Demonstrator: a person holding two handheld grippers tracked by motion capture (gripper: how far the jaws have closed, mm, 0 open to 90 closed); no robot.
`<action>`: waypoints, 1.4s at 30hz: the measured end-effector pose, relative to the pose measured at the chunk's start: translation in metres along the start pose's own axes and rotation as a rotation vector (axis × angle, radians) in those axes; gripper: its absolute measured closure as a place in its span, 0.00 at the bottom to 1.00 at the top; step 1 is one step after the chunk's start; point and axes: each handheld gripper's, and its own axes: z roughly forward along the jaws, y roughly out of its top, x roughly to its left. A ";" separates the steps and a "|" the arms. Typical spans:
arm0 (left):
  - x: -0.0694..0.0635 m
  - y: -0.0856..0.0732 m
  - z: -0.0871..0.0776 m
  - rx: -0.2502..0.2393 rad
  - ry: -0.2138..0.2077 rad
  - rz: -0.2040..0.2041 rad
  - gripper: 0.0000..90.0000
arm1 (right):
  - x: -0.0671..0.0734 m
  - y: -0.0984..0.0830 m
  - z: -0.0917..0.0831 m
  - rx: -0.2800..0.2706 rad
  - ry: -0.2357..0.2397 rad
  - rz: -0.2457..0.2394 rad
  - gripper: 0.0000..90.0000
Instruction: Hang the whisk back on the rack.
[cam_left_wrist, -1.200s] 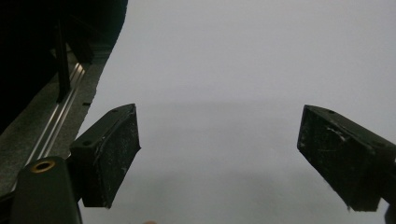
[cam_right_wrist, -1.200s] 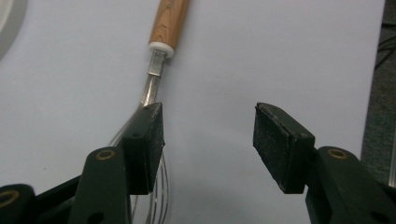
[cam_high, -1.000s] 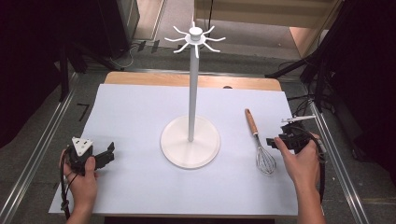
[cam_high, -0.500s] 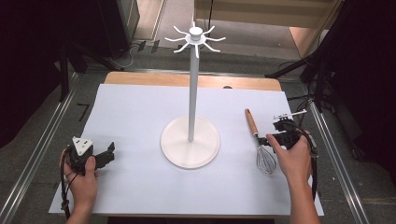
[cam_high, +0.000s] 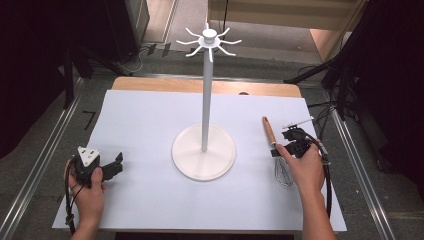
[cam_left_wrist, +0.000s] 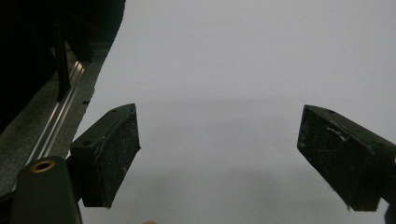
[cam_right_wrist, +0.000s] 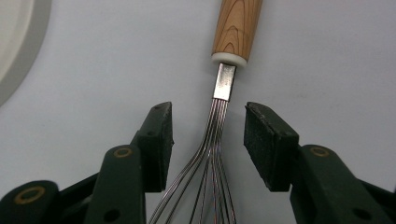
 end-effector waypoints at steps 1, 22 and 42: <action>0.000 0.000 0.000 0.000 0.000 0.000 0.15 | 0.000 0.000 0.000 0.000 0.000 0.000 0.63; 0.000 0.000 0.000 -0.001 0.001 0.005 0.15 | 0.009 0.003 0.015 0.088 -0.078 0.053 0.88; -0.001 0.000 0.000 0.002 0.003 0.006 0.15 | 0.016 -0.015 0.005 -0.080 -0.070 -0.023 0.93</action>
